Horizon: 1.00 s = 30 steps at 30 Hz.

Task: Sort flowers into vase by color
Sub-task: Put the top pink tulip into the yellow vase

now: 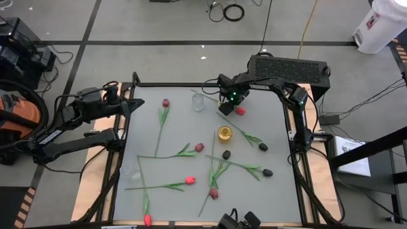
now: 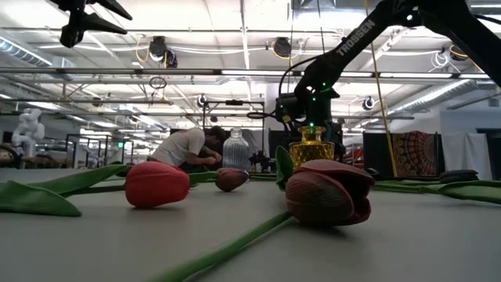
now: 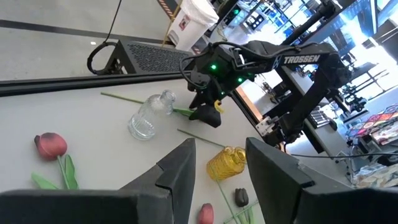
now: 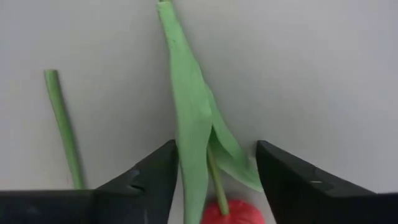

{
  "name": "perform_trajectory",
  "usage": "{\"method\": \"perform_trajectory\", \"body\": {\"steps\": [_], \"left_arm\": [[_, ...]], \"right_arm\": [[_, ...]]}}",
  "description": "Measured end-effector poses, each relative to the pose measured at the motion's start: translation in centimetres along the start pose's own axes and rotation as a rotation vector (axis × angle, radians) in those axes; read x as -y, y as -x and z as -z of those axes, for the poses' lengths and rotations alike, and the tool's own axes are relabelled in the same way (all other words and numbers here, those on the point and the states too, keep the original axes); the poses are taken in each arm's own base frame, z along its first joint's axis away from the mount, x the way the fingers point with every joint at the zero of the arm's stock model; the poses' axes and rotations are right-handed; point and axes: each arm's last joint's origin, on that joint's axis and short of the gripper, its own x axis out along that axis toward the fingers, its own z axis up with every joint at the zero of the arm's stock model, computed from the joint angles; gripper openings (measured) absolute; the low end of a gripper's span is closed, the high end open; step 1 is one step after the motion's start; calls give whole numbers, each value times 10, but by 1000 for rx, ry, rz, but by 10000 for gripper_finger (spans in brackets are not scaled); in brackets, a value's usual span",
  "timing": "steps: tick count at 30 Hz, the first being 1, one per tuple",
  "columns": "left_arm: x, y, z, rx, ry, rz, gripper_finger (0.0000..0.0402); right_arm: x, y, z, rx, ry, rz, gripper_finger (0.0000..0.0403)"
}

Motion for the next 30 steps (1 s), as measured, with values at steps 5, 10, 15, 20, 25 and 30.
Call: {"method": "perform_trajectory", "body": {"steps": [5,10,15,20,25,30], "left_arm": [[0,0,0,0,0,0,148],[0,0,0,0,0,0,148],[0,0,0,0,0,0,148],[0,0,0,1,-1,-1,148],[0,0,0,1,-1,-1,148],[0,0,0,1,-2,-1,148]], "right_arm": [[0,0,0,0,1,-1,145],[0,0,0,0,-4,-1,88],[0,-1,0,-1,-5,0,37],[0,-1,0,-1,-5,4,5],[0,-1,0,-1,-4,6,4],[0,-1,1,-14,0,9,2]]}}
